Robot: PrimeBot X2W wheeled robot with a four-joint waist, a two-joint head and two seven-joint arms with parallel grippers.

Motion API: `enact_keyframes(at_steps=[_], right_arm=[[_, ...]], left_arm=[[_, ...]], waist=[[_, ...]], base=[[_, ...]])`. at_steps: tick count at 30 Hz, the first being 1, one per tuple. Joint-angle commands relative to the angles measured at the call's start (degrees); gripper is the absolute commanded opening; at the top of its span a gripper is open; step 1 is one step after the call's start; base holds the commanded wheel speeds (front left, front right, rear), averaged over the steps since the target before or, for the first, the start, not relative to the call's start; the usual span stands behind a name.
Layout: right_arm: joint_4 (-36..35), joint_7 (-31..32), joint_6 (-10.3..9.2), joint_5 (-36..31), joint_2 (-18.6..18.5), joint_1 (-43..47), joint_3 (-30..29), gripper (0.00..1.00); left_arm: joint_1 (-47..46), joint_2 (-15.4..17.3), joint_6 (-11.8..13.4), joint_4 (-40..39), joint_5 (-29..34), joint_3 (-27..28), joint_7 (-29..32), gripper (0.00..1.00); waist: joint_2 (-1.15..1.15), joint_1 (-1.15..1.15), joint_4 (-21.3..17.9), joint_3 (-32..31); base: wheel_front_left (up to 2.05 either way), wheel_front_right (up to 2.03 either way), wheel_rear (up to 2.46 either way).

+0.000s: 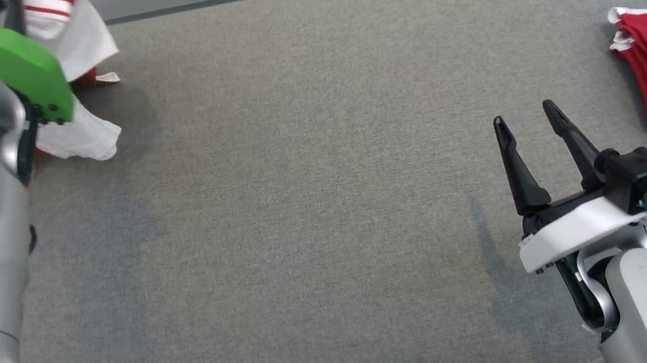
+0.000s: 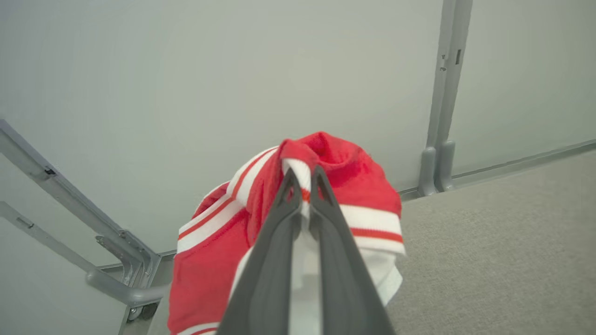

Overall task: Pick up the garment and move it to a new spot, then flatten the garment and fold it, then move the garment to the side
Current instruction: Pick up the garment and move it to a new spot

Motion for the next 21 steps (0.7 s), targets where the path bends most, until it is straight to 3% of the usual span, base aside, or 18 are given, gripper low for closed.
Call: enact_keyframes(at_steps=[1,11,16,21], right_arm=[[0.35,-0.42,-0.06,0.42,-0.15,1.27,0.08,1.00],[0.45,-0.39,-0.06,1.31,-0.16,4.42,0.47,1.00],[-0.09,-0.32,-0.06,1.55,-0.14,4.04,0.09,1.00],[-0.19,-0.59,-0.06,1.82,-0.14,2.95,-0.39,1.00]], left_arm=[[1.33,-0.56,-0.17,-1.36,-0.85,-1.09,0.40,0.00],[9.82,-1.55,-0.16,-23.04,-10.18,-14.00,6.99,0.00],[15.29,-4.60,-0.16,-29.10,-12.44,-17.96,8.33,0.00],[19.72,-9.93,1.04,-28.59,-13.17,-20.46,6.87,0.00]], waist=[[0.01,0.00,-2.83,-3.55],[0.01,0.00,-7.09,-7.16],[0.01,0.00,-8.79,-6.17],[0.01,0.00,-10.75,-3.97]], base=[[0.00,0.00,0.00],[0.00,0.00,0.00],[0.00,0.00,0.00],[0.00,0.00,0.00]])
